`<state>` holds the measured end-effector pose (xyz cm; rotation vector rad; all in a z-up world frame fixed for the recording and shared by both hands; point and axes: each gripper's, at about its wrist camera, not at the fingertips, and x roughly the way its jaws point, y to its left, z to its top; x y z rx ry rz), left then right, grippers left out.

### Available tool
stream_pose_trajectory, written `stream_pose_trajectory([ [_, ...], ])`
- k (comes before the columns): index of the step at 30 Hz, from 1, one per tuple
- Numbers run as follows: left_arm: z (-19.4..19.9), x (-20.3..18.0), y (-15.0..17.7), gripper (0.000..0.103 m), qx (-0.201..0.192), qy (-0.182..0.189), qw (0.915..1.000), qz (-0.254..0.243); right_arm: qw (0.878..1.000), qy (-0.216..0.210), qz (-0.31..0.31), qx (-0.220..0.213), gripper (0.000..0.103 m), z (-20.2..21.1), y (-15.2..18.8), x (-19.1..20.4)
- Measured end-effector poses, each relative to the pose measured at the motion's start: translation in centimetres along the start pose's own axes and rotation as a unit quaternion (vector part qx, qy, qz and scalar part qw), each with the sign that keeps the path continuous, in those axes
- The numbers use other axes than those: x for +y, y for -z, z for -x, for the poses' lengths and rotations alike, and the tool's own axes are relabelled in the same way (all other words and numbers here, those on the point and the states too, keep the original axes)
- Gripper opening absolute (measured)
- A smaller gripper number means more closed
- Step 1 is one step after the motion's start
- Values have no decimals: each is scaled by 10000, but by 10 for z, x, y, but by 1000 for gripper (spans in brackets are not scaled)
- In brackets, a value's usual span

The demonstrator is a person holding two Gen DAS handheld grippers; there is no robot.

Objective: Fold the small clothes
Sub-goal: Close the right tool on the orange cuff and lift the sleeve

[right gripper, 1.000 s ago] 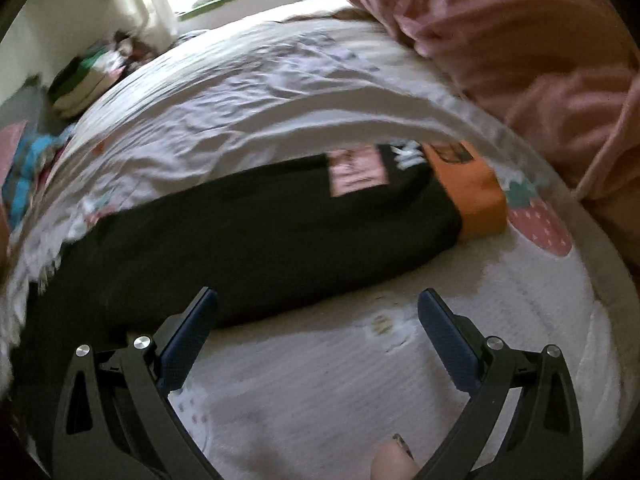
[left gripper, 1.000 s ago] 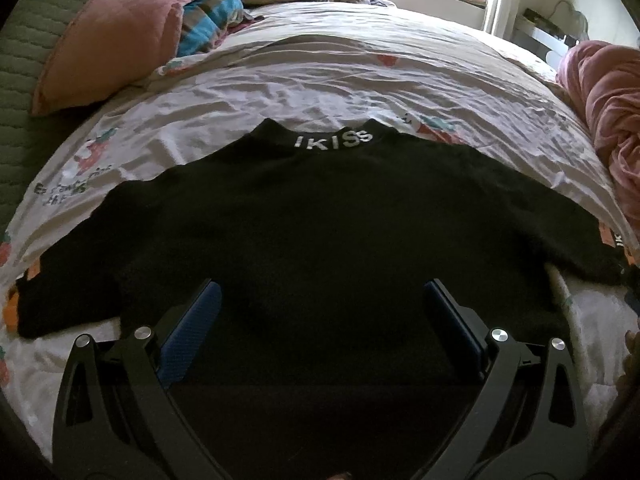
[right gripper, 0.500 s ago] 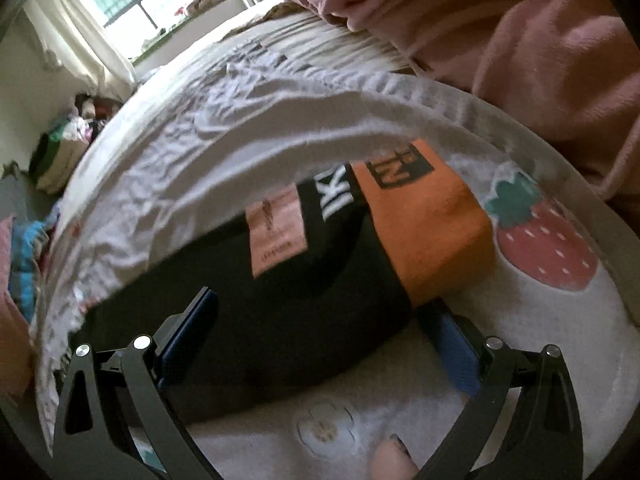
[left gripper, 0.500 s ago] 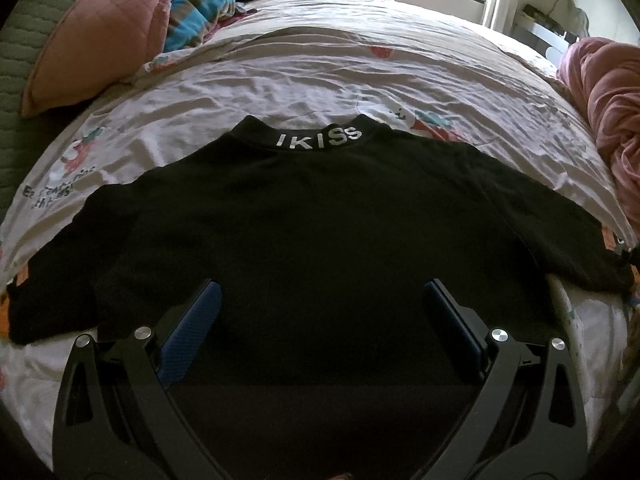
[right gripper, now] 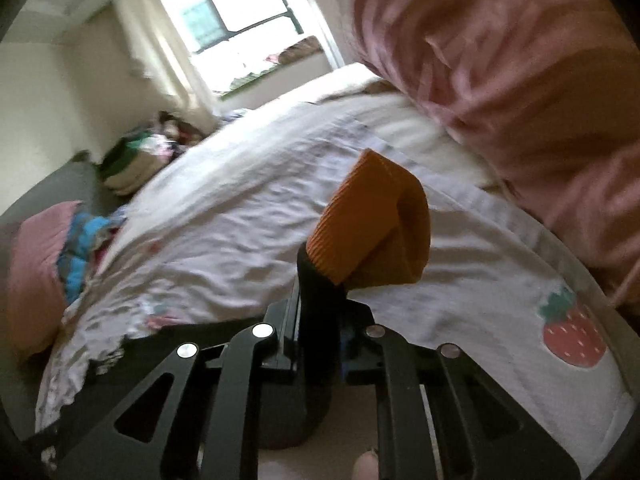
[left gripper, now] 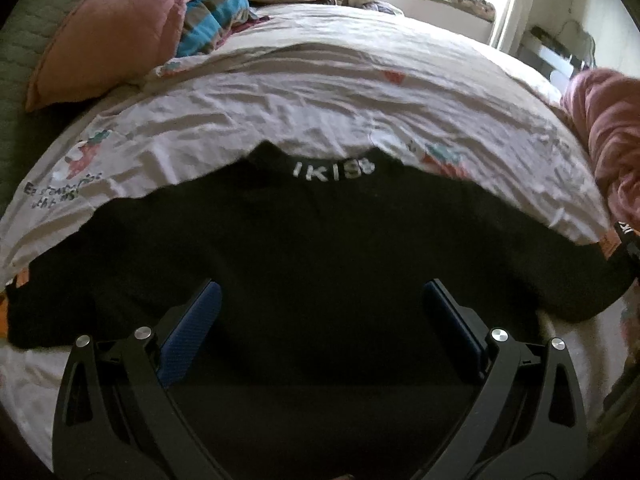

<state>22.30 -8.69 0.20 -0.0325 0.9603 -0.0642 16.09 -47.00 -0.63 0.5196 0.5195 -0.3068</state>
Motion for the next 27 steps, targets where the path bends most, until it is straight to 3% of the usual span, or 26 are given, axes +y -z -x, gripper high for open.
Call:
stream_pose_trajectory([
  [8,20,29,-16,94,-133,192,9988,419,9948,-808,610,-95,12,21,-4,74],
  [17,33,63,-19,94,-160,571,9941,909,9807,-1441,1320,61,12,27,24,157],
  [27,22,101,-12,94,88,1382,9770,1621,9614,-1753,2101,294,12,23,74,228],
])
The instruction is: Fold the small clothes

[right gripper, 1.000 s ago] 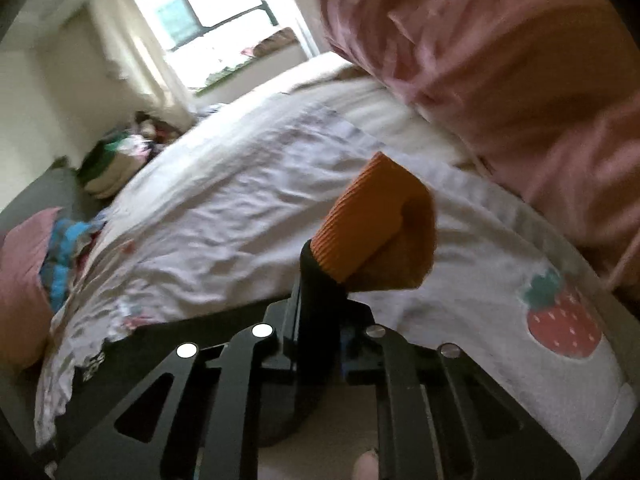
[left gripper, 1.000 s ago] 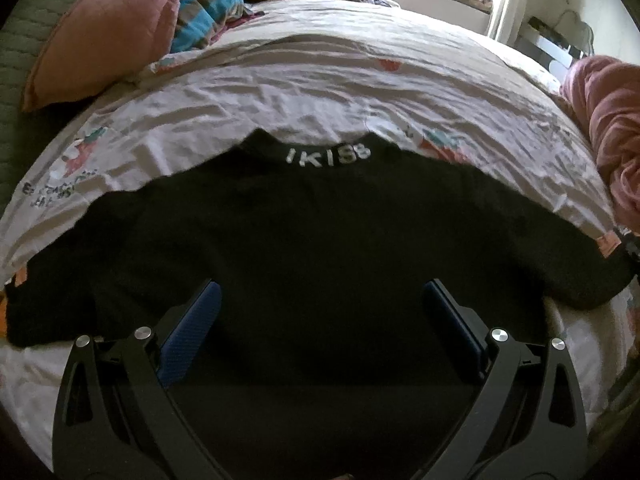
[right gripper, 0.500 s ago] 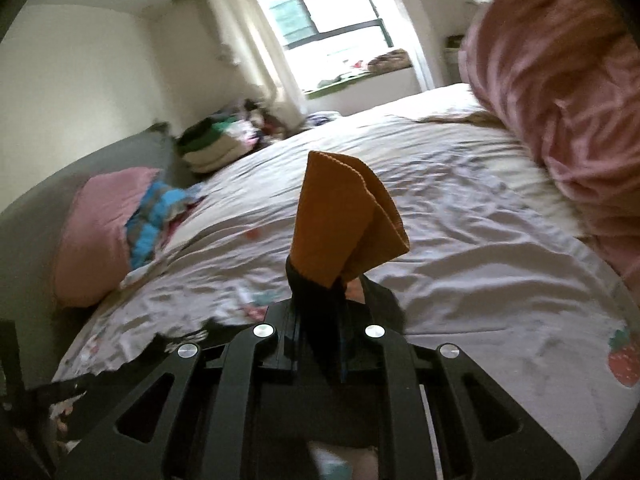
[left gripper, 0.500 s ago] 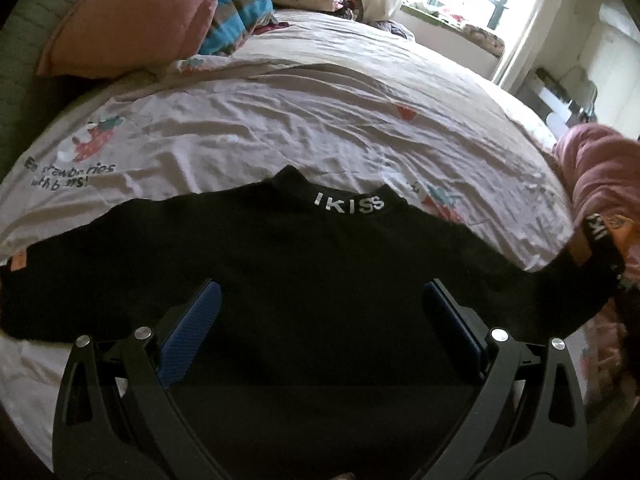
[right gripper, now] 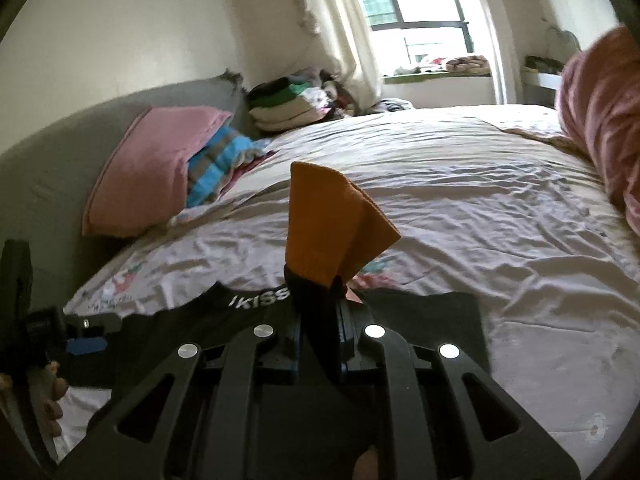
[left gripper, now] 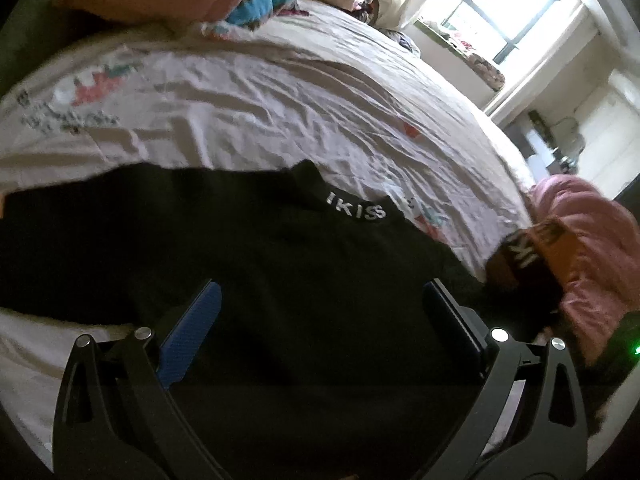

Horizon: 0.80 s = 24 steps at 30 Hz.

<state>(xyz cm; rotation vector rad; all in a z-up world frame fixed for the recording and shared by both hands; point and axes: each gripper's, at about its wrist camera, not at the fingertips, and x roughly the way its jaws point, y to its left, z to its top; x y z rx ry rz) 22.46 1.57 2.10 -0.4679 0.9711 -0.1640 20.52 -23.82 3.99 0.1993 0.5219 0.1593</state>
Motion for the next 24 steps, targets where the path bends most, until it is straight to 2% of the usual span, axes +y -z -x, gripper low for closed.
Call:
stream_pose_trajectory([
  [5,-6,12,0,94,170,334,9992,163,9995,-89,263,165,12,-18,14,22],
  [9,-15,25,4,94,362,780,9951,489,9983,-155,450,324,12,-32,26,39],
  [19,-33,42,13,94,591,1454,9828,974,9926,-395,819,805,15,-63,60,77],
  [22,-39,46,14,94,659,1644,9777,1132,9902,-481,912,938,17,-67,70,85],
  [24,-44,49,15,93,706,1699,9757,1191,9879,-583,997,1030,26,-67,76,91],
])
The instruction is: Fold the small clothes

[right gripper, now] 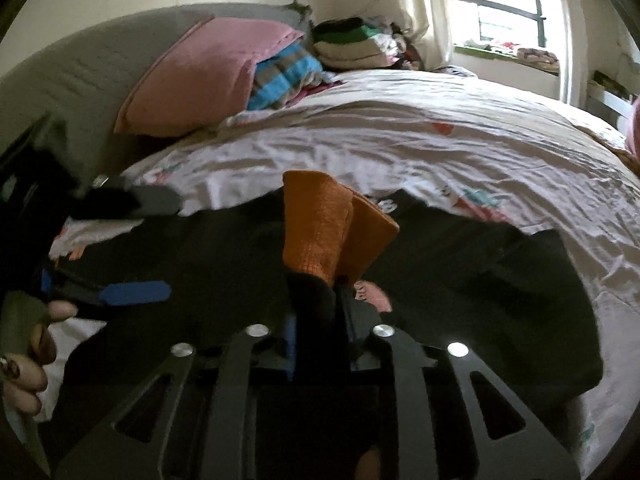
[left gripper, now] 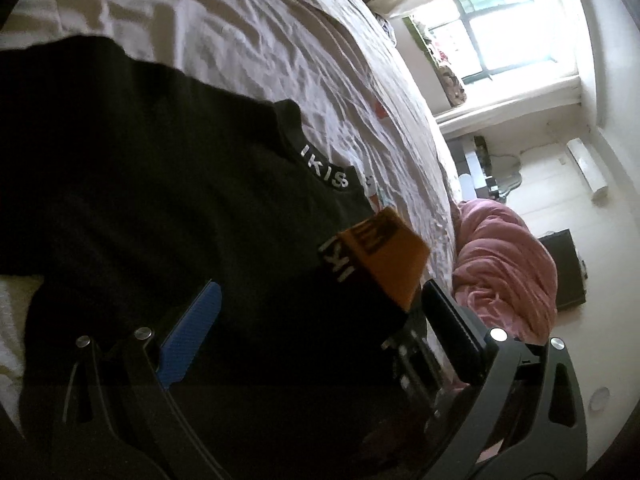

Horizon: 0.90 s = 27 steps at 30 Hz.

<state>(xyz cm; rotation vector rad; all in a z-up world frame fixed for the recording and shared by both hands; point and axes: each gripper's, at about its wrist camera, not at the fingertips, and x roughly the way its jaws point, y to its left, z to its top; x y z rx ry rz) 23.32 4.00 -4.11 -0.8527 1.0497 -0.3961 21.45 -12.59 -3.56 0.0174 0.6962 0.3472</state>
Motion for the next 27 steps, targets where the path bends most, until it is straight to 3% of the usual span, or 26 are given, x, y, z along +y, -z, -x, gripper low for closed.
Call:
stream_pose_trajectory([
  [5,-10,8,3,93,177,138,9996,160,9980,-524,283,202,51,12,14,17],
  [11,-19,11,10,90,286,-65,9996,52,9964,-765,292,205,57,46,27,19],
  [14,-30,9,16,77,409,-256,9988,-63,9981,-603,-35,102,60,62,29,1],
  [17,-44,2,22,53,500,-486,9972,-277,9983,-400,-416,82,60,72,31,-21],
  [19,-50,-6,25,16,518,-637,9954,-499,9977,-276,-616,74,60,78,32,-36],
  [27,-4,-66,7,0,-278,-674,9854,-1536,9954,35,-956,8,60,86,33,-70],
])
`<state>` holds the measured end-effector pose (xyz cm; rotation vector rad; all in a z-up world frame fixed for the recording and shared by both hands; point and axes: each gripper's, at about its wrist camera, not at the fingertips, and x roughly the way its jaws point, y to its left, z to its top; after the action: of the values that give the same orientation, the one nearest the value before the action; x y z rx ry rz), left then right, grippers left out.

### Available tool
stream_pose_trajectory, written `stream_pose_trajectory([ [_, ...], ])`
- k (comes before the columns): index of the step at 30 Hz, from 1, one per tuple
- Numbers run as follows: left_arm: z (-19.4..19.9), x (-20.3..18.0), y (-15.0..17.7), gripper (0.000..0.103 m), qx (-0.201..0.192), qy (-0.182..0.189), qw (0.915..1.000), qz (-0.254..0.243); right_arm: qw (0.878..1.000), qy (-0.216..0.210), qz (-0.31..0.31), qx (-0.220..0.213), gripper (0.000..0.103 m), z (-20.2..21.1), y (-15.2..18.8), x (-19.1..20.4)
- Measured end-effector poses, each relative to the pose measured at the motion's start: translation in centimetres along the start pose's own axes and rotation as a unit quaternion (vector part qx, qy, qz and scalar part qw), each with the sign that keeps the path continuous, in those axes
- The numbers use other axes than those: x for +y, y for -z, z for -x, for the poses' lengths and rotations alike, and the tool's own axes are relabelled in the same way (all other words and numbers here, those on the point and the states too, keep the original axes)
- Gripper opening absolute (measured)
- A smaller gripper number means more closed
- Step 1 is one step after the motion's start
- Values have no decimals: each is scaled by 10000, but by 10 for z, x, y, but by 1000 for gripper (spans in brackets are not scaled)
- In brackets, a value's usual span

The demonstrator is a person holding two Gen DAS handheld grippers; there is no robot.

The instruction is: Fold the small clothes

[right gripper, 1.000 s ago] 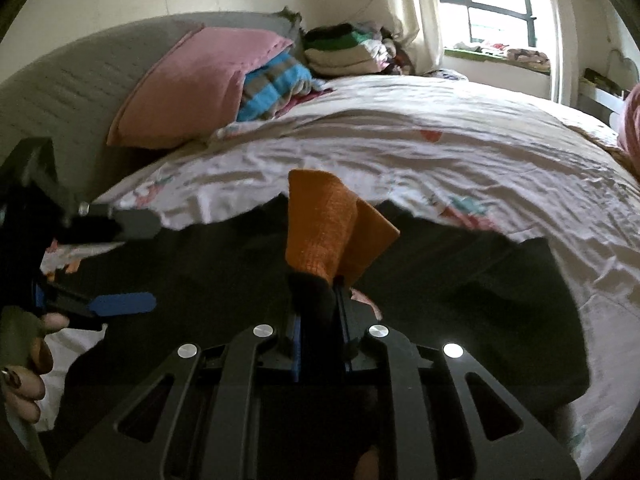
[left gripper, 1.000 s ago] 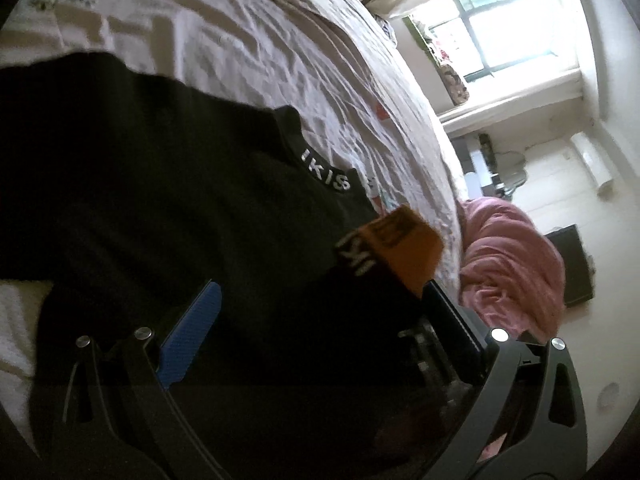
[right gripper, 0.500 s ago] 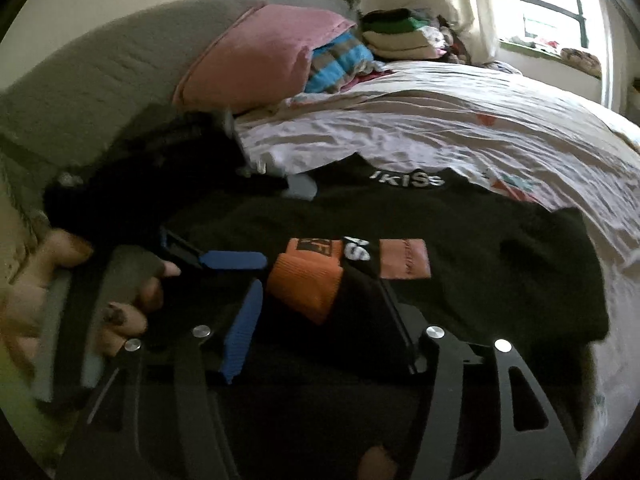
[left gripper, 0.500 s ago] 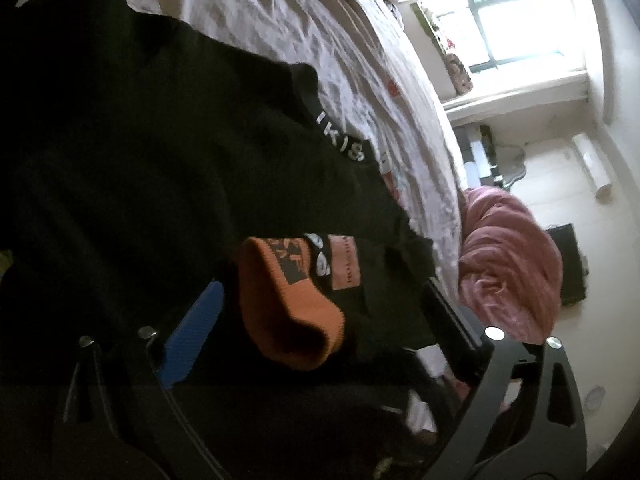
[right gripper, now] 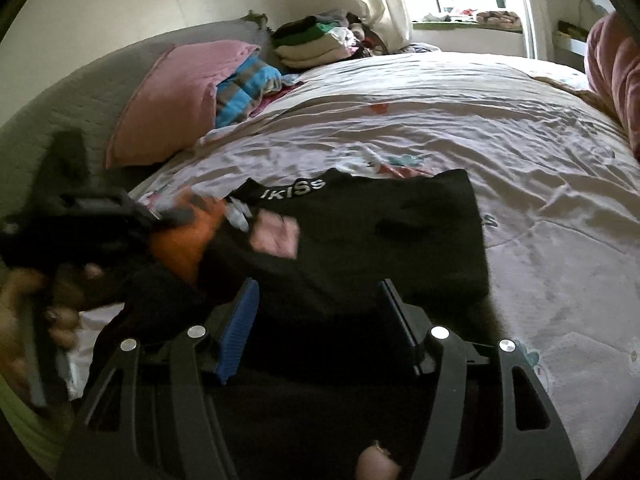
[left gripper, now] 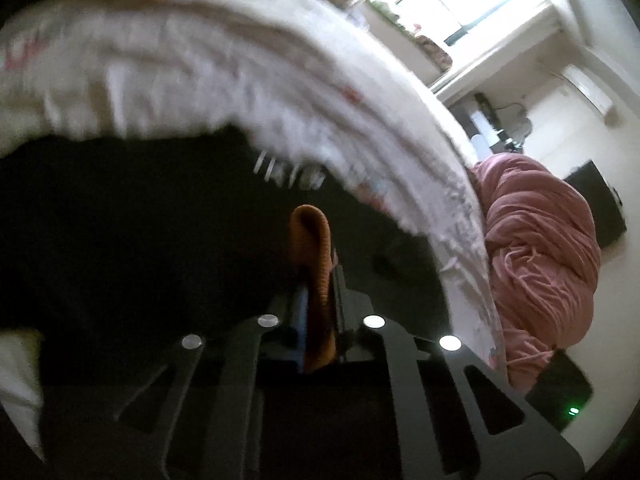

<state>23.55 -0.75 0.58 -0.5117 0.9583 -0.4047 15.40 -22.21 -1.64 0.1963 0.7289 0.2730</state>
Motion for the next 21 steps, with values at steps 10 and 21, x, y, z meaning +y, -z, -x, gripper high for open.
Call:
stream_pose_trajectory([
  [10,46,3,-9,0,-591,-203,9976,-287,9999,136,52,71,60,-10,-3,1],
  [21,31,52,10,2,-371,-839,9958,52,9968,602,330,413,60,-49,-14,7],
])
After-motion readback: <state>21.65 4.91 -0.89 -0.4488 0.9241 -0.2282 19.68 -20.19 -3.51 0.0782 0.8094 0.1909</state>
